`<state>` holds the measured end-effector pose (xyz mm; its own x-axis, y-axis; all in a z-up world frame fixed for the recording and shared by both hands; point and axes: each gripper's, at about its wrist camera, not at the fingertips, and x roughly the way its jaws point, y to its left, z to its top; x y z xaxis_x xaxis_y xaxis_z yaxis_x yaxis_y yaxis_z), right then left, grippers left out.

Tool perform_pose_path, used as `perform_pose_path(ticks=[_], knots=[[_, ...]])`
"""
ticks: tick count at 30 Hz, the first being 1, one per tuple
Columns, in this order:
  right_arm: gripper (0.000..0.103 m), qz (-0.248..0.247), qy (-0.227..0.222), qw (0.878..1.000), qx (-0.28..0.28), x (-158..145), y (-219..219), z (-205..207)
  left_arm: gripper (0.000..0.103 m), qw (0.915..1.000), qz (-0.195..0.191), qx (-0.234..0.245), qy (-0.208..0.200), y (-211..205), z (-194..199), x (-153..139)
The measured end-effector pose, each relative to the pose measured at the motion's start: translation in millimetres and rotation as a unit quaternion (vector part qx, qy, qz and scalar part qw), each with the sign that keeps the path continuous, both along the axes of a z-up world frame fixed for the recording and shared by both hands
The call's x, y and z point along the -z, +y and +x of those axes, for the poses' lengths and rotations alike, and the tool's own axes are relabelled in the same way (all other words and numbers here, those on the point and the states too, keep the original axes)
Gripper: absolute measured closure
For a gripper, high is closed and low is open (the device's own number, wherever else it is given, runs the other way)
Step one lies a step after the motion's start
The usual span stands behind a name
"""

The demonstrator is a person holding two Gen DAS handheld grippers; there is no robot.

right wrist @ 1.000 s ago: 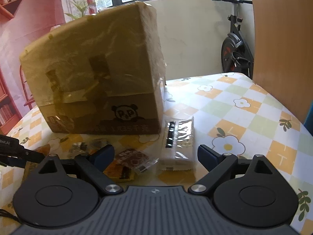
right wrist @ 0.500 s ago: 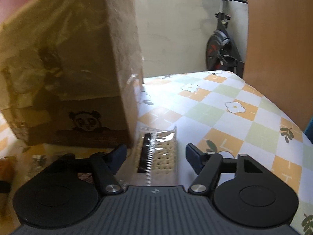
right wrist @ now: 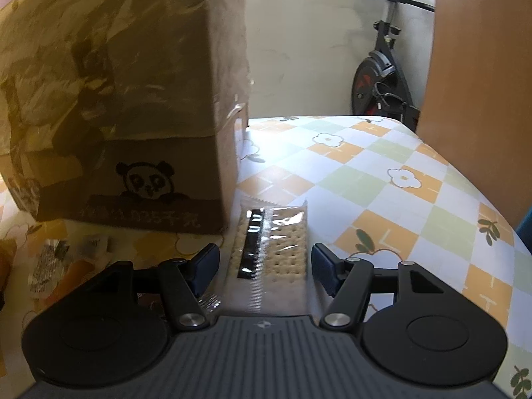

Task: Organize snacks
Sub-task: 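Close the right tool on the cracker pack while the left tool grasps the orange bread bar, then lift both packs over the box and open both tools to drop them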

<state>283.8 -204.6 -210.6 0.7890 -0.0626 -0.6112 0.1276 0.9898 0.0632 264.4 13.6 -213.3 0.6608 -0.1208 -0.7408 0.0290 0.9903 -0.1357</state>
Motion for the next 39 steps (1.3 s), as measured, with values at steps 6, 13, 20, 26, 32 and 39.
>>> perform_pose_path(ticks=[6, 13, 20, 26, 32, 39], knots=[[0.039, 0.001, 0.001, 1.000, -0.003, 2.2, -3.5, 3.3, 0.056, 0.9999, -0.009, -0.012, -0.009, 8.2, -0.1, 0.0], [0.039, 0.003, 0.000, 1.000, -0.004, 2.5, -5.2, 3.0, 0.055, 0.9998, 0.002, -0.006, -0.017, 5.1, -0.7, 1.7], [0.039, 0.000, 0.000, 1.000, -0.006, 2.9, -4.5, 3.5, 0.055, 0.9997, 0.016, 0.004, -0.018, 2.8, -2.5, 1.6], [0.052, 0.002, -0.004, 1.000, 0.006, 3.0, -6.3, 2.7, 0.058, 0.9998, 0.014, 0.011, -0.013, 3.8, -2.2, 0.3], [0.054, 0.021, -0.018, 1.000, 0.008, 0.0, -11.4, -4.5, 0.059, 0.9997, 0.000, 0.018, -0.019, 5.7, -5.9, -6.2], [0.054, 0.061, -0.039, 0.996, 0.044, -17.9, -27.3, -29.0, 0.059, 0.9981, -0.016, 0.018, -0.057, 12.7, -13.4, -25.4]])
